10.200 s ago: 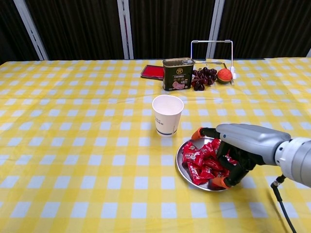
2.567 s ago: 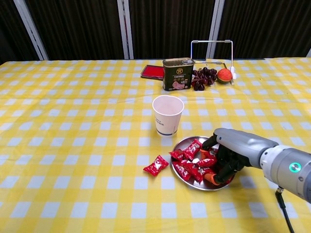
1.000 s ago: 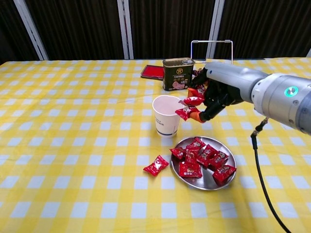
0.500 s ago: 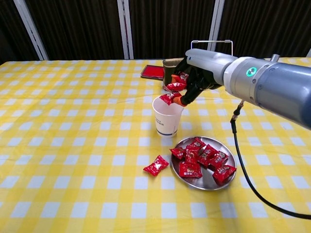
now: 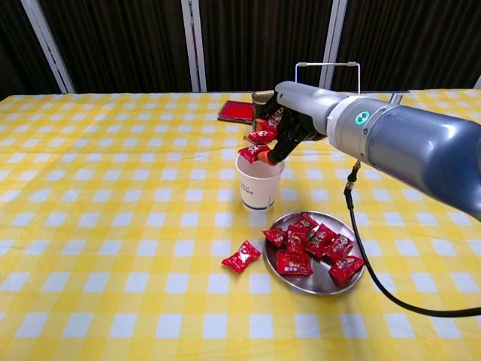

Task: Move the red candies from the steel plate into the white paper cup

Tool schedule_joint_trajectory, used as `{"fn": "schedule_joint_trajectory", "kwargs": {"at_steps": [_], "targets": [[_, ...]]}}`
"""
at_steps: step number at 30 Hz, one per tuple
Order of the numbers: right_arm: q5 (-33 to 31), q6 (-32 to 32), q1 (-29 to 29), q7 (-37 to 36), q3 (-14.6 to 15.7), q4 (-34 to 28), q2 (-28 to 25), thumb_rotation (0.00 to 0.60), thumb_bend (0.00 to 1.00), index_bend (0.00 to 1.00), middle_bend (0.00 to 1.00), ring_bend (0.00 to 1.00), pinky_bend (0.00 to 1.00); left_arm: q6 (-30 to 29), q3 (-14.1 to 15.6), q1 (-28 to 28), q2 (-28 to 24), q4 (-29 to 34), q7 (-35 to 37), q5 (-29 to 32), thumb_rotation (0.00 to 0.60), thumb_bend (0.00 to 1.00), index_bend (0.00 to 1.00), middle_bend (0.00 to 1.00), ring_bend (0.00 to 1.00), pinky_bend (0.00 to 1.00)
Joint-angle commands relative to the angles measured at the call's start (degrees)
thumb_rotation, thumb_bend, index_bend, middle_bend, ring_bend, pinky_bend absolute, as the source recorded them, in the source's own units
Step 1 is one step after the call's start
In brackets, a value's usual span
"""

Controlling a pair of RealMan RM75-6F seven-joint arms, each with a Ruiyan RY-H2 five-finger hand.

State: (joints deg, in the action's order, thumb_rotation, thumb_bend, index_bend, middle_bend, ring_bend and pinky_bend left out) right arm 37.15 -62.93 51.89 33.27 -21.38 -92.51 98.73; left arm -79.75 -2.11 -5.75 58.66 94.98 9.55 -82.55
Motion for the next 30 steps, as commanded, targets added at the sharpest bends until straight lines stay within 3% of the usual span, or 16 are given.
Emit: {"fn": "schedule_joint_trajectory", "kwargs": {"at_steps": [1,20,30], "targets": [[0.6,0.1,0.1,-0.6,0.4,0.5,0.5,0.600,0.56,0.66,0.82,0.97,1.00,0.0,0.0,0.0,0.0,0.0,0.0,0.0,0.600,0.03,0.00,0.00,0.00,0.00],[3.0,0.4,0.3,-3.1,1.7,3.8,1.9,0.600,0.56,0.55,0.82,0.97,1.00,0.2,0.0,-0.1,-0.1,0.2,-0.1,0.1,0.600,0.03,0.00,0.00,0.00,0.00],[3.4,0.6,-0.1,-3.9,2.2,4.4,1.9,0.600,0.56,0.44,0.82,0.97,1.00,0.3,0.1,-0.1,-0.1,0.3,-0.1,0.1,0.600,0.03,0.00,0.00,0.00,0.00]]}}
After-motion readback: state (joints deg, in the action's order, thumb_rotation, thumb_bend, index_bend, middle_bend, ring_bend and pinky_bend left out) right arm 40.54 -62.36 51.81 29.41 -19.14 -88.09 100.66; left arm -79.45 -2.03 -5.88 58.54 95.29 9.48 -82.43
